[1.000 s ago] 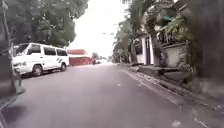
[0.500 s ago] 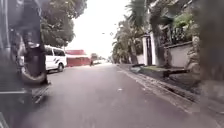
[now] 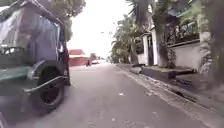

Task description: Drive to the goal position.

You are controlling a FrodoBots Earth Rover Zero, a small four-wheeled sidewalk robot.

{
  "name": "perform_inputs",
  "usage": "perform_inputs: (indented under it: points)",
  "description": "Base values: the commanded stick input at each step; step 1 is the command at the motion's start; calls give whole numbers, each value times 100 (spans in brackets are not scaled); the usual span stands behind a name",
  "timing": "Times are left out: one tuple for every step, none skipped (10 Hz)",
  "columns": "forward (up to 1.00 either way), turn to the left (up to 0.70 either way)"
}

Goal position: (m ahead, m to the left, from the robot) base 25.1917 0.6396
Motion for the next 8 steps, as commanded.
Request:
perform_inputs:
  points:
    - [70,0]
    - [70,0]
    - [70,0]
    - [70,0]
    - [70,0]
    - [70,0]
    - [70,0]
    - [70,0]
